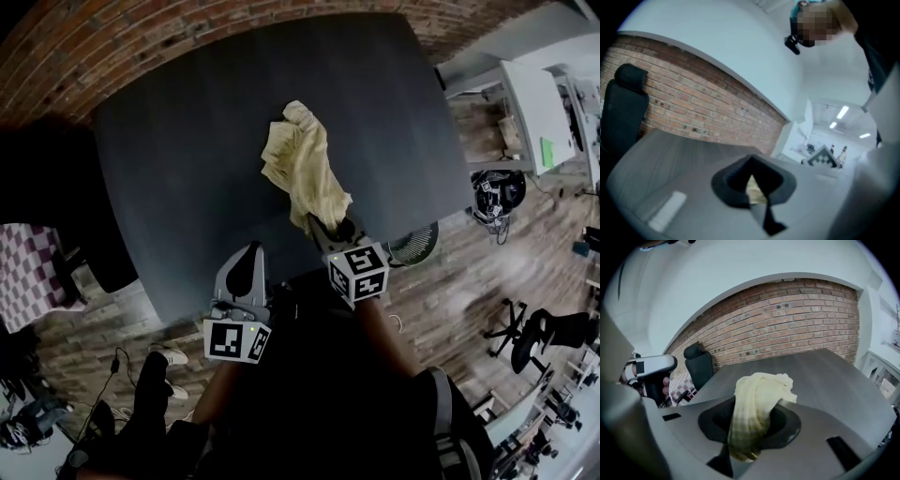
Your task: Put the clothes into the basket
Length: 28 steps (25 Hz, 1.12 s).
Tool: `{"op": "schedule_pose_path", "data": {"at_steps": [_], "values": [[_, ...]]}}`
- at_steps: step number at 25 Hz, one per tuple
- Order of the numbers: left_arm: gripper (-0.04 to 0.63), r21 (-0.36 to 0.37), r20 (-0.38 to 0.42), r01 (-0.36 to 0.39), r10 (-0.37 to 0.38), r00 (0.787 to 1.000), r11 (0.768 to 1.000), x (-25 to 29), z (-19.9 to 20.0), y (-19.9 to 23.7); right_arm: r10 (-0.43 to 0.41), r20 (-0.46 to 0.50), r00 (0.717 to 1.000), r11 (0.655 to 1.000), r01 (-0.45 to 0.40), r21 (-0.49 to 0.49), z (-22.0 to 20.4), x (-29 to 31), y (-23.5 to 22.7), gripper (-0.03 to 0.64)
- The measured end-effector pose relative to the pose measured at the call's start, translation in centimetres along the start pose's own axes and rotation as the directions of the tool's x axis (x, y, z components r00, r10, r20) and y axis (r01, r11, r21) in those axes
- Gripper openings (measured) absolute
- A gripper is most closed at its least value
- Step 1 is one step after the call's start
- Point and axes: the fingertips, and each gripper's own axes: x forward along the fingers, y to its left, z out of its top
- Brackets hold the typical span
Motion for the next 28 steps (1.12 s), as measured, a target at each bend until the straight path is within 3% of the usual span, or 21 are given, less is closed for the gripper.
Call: {"op": "schedule_pose_path", "data": {"at_steps": [12, 23, 28], "values": [[0.005, 0.055, 0.046, 0.04, -0.043, 0.998, 0.998, -5.1, 1.0, -2.3, 0.014, 0.118, 0.993, 0.999, -0.017, 0.026, 0.5, -6.8, 4.4, 0.118], [0.005, 0.061, 0.064, 0.141, -0.144, 0.987, 0.988, -8.1, -0.1, -6.2, -0.043, 0.195, 0.98, 0.997, 0.03, 0.066, -0.6, -14.0, 6.0, 0.118], [0.005, 0.067, 0.031, 0.197, -0.199, 0.98, 0.978, -8.7, -1.1, -7.4, -0.074, 0.198, 0.977, 0.995, 0.058, 0.086, -1.7, -15.7, 6.6, 0.118]]}}
